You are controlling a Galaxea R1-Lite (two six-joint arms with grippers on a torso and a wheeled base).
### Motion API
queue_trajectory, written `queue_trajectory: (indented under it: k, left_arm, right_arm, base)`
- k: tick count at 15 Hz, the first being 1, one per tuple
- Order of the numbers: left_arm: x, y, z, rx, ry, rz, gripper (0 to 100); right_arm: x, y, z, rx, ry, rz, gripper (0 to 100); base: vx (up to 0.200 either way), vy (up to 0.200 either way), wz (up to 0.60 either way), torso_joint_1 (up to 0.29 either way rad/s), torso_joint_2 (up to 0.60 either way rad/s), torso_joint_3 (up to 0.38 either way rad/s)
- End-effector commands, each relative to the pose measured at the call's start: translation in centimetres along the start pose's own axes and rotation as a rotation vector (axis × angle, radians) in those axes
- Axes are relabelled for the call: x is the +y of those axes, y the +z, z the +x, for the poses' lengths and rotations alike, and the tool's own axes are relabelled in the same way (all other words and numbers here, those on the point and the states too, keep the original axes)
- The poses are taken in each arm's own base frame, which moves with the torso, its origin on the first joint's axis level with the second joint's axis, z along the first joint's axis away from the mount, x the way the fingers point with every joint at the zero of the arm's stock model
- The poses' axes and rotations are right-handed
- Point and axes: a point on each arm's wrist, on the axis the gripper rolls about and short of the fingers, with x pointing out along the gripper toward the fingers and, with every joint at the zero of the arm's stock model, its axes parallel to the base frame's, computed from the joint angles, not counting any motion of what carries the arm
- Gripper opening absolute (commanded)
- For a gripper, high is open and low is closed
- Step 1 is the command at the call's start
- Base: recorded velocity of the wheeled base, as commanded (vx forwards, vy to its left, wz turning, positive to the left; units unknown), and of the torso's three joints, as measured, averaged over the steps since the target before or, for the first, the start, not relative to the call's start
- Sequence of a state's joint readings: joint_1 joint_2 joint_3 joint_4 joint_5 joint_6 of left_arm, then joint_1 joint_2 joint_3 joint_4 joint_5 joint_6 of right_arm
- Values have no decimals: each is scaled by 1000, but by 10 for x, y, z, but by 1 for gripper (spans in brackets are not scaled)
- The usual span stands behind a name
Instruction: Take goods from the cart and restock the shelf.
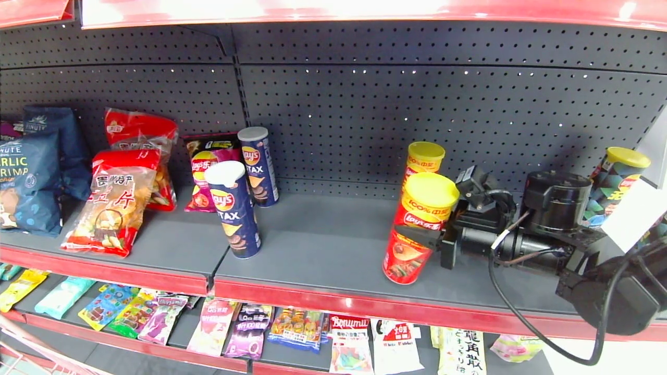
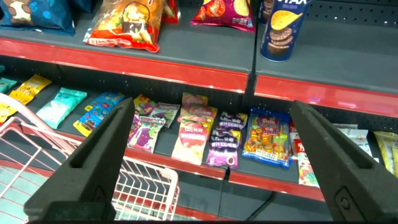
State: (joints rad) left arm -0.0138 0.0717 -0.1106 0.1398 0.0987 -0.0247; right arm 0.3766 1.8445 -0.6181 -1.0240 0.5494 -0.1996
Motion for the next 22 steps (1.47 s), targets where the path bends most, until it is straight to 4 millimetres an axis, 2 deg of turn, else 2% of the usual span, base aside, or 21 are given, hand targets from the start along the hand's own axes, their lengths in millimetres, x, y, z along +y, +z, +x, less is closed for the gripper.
queue_trajectory:
  k: [1,3,8,22]
  left_arm:
    - [0,0,0,2,-5,0,100]
    - [0,0,1,7,-6,1,100]
    - [0,0,1,7,-8,1,100]
    - [0,0,1,8,-10,1,100]
  right_arm:
    - [0,-7,-4,24,-5,-8,0]
    - [4,-15,-8,52,0,-19,0]
    - [3,-18,-5,62,4,-16,0]
    - [3,-20,4,62,30,-14,0]
  base:
    - [0,0,0,0,0,0]
    - [0,0,0,0,0,0]
    - [0,0,0,0,0,0]
    - [0,0,0,0,0,0]
